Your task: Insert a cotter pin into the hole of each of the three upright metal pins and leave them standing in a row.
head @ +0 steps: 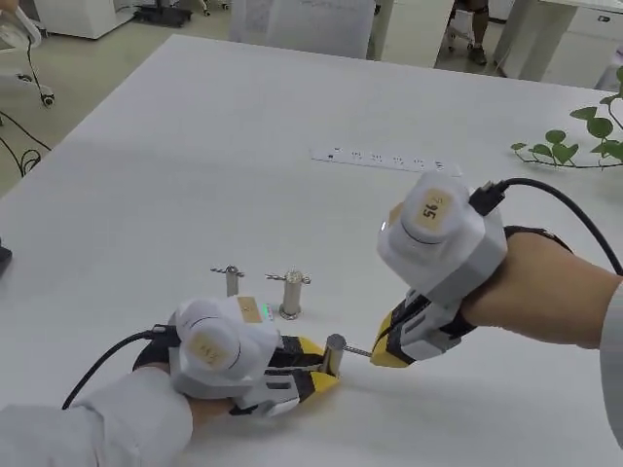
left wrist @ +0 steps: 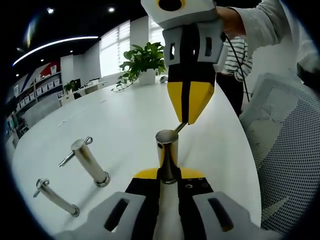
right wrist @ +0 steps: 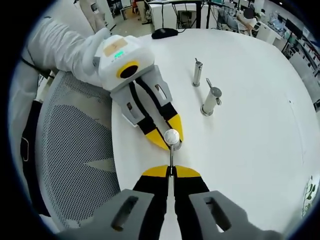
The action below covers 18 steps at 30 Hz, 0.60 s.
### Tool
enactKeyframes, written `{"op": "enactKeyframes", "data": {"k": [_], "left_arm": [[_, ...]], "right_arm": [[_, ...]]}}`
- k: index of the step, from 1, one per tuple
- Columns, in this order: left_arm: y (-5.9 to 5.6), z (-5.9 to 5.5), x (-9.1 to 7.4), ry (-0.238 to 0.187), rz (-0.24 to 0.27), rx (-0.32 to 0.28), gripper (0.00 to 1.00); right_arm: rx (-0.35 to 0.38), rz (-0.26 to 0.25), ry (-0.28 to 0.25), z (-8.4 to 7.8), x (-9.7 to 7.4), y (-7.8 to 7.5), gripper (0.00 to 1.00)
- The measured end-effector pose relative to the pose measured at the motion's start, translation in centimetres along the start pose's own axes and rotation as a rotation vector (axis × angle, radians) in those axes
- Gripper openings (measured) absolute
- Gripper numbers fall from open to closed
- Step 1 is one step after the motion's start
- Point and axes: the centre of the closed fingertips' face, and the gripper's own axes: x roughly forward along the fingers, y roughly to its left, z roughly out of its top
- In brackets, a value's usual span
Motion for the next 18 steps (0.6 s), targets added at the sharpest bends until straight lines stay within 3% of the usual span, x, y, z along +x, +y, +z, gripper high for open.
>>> {"op": "enactKeyframes", "data": {"k": [18], "left_arm": [[-0.1,0.1,0.2,0.0,0.0,-0.004,0.11]], "right_arm": [[-0.01,0.002,-0.041,1.9,0.4,0.0,0.04]]}}
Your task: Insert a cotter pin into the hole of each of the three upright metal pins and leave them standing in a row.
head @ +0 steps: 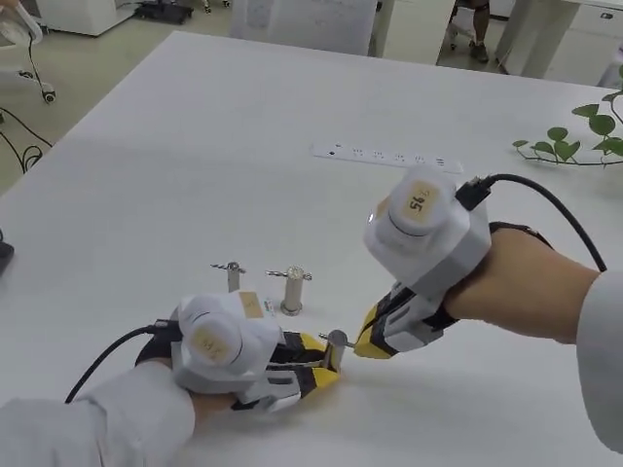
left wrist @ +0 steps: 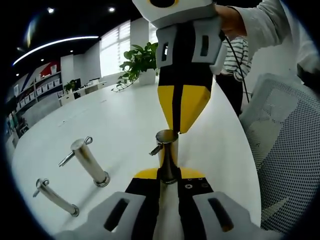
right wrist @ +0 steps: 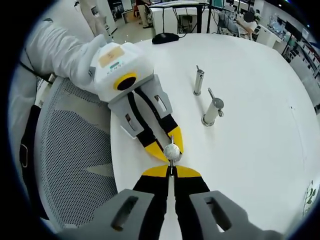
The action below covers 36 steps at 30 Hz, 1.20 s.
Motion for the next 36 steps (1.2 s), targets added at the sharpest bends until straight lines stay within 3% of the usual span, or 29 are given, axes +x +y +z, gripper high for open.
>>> {"op": "enactKeyframes", "data": {"k": [18,24,31,36], "left_arm": [[0.2,-0.1,0.1,0.001,0.0,-0.007,0.11],[0.3,-0.2,0.1,0.001,0.0,-0.009,0.11],[0.2,-0.1,0.0,0.001,0.0,-0.008,0.11],[0.2,-0.1,0.0,0.003,0.002,-0.009,0.11]], "right_arm": [[-0.043,0.003,-0.01,0.3,0.4,0.0,0.06],[-0.042,-0.017,-0.023,0.0,0.0,-0.4,0.16],[-0.03,-0.01,-0.011,-1.3,0.1,-0.1,0.14],[-0.023,-0.01,-0.031,-1.0,0.3,0.0,0.11]]}}
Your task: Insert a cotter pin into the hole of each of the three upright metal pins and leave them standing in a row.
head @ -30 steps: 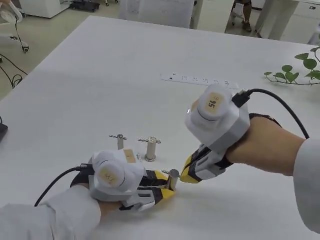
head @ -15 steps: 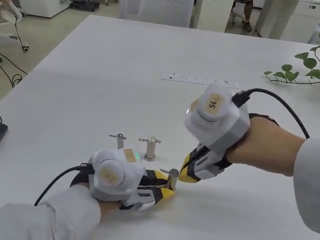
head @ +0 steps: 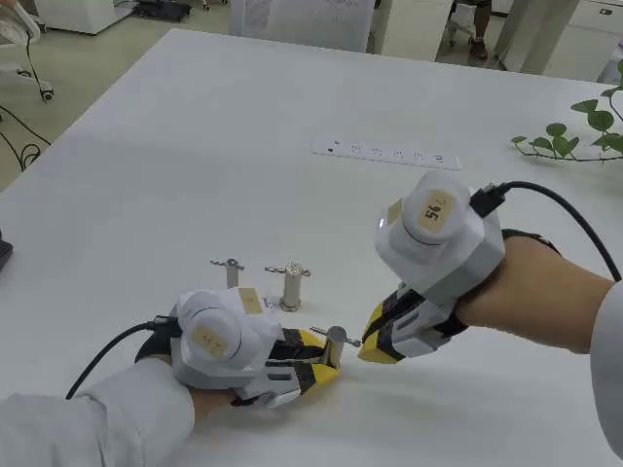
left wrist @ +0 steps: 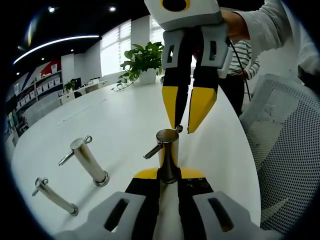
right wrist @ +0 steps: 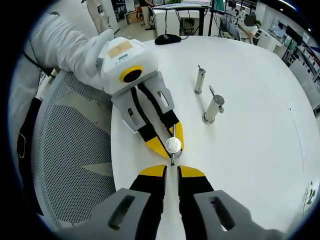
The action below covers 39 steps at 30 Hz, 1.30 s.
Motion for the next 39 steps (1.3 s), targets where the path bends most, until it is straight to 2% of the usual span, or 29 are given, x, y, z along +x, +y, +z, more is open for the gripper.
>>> {"op": "enactKeyframes", "data": {"k": [4,17,22,26,31,36,39], "left_arm": [[0.0,0.0,0.0,0.001,0.0,0.0,0.11],[-0.1,0.1,0.0,0.0,0.002,0.003,0.11],[-0.1,0.1,0.1,0.004,-0.001,0.008,0.11],[0.2,0.1,0.1,0.005,0.003,0.0,0.12],[0.3,0.8,-0.3,-0.02,0.0,-0.014,0.13],[0.6,0.6,-0.6,-0.014,0.004,-0.035,0.23],[0.5,0.8,-1.0,-0.023,-0.007,-0.07,0.31]], "right_arm": [[-0.021,-0.006,-0.012,0.5,0.0,-0.1,0.06],[-0.056,-0.008,-0.014,1.0,0.3,-0.1,0.06],[-0.044,-0.022,-0.016,0.5,0.1,-0.4,0.13],[-0.03,-0.027,-0.022,0.0,-0.3,-0.6,0.14],[-0.017,-0.027,-0.028,-0.4,-0.5,-0.6,0.16],[-0.004,-0.023,-0.048,-0.7,-0.5,-0.4,0.18],[0.003,-0.021,-0.069,-0.8,-0.5,-0.2,0.21]]}}
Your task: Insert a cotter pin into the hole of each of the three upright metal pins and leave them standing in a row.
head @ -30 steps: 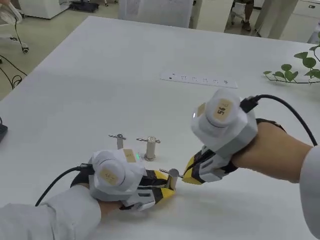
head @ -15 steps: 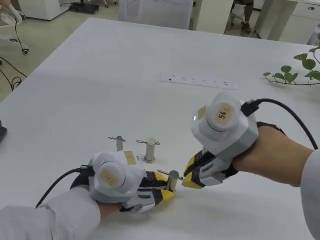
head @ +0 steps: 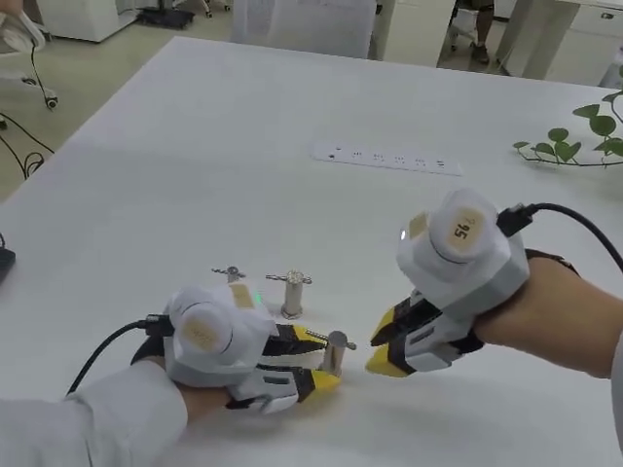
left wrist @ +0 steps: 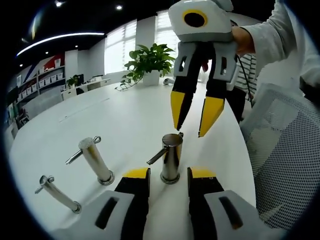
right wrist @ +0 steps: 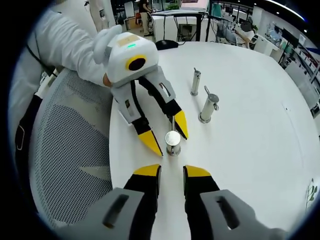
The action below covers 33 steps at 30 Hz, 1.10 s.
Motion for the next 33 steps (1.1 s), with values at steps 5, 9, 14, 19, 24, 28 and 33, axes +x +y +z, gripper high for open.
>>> {"op": "enactKeyframes", "data": {"k": [5,9,14,19,24,28,33], "left_arm": [[-0.2,0.4,-0.8,-0.009,-0.005,-0.022,0.42],[0.1,0.5,-1.7,-0.022,-0.017,-0.063,0.5],[-0.1,0.5,-3.0,-0.032,-0.025,-0.062,0.58],[-0.1,1.0,-4.3,-0.062,-0.036,-0.081,0.65],[-0.7,1.7,-5.6,-0.098,-0.047,-0.112,0.72],[-1.0,2.0,-6.8,-0.123,-0.045,-0.151,0.76],[-1.0,2.1,-8.2,-0.138,-0.02,-0.173,0.82]], "right_arm": [[0.031,0.009,-0.038,0.0,0.3,0.3,0.26],[0.052,0.007,-0.073,0.2,0.5,0.4,0.3],[0.069,0.006,-0.118,0.4,0.8,0.7,0.33],[0.097,0.012,-0.153,0.3,1.3,0.7,0.33],[0.08,-0.011,-0.189,0.3,1.8,0.5,0.33],[0.083,-0.011,-0.228,0.5,2.2,0.5,0.33],[0.083,-0.008,-0.274,1.1,2.6,0.4,0.32]]}}
